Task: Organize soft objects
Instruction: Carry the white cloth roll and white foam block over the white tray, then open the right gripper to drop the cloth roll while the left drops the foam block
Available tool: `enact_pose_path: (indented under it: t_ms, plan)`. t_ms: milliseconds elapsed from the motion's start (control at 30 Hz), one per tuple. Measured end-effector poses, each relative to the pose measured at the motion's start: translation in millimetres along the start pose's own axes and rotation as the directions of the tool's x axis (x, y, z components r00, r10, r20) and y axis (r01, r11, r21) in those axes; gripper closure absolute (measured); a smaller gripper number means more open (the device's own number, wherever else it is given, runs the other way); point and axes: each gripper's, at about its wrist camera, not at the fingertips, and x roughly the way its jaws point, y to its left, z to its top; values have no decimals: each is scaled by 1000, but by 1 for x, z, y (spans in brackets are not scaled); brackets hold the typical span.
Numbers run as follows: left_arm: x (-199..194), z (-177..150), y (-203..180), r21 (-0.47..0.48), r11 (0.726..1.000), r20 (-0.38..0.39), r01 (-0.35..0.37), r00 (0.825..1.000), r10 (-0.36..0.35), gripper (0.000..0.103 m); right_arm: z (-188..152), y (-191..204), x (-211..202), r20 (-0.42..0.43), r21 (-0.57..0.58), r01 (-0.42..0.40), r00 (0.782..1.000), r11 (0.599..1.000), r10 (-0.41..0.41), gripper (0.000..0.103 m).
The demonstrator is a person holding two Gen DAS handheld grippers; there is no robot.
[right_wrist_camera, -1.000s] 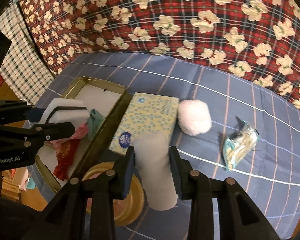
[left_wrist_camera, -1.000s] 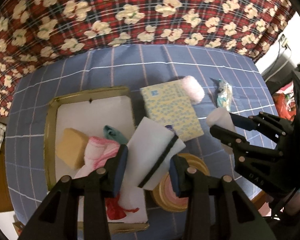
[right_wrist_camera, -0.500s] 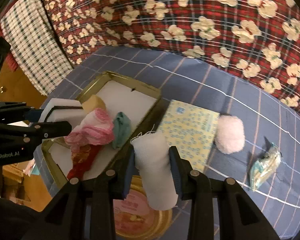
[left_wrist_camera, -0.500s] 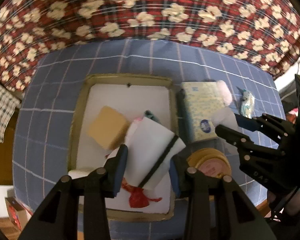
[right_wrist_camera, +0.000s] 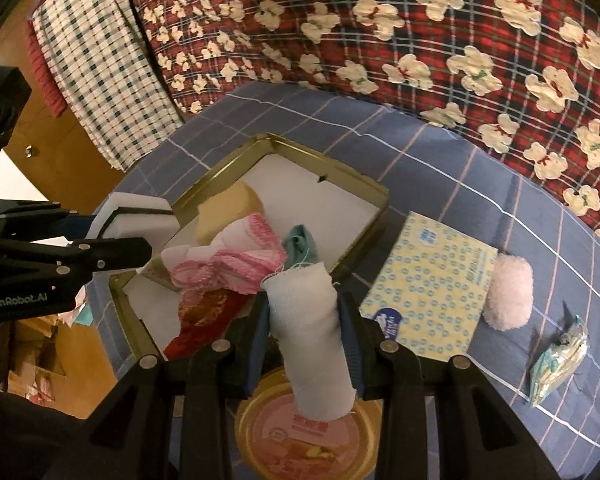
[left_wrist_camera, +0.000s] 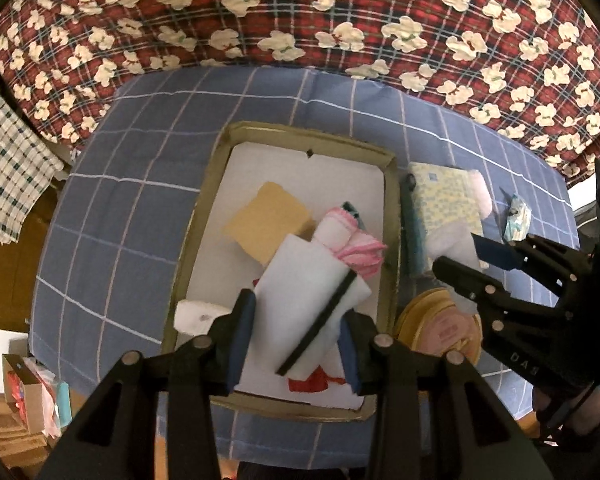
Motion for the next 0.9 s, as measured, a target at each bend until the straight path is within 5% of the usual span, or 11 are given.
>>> enact_pose_path:
  t_ms: [900]
  plan:
    - [0, -11, 35, -95, 995, -7, -42, 999, 42, 65, 4, 73, 27, -62, -221, -112, 993, 969, 101, 66]
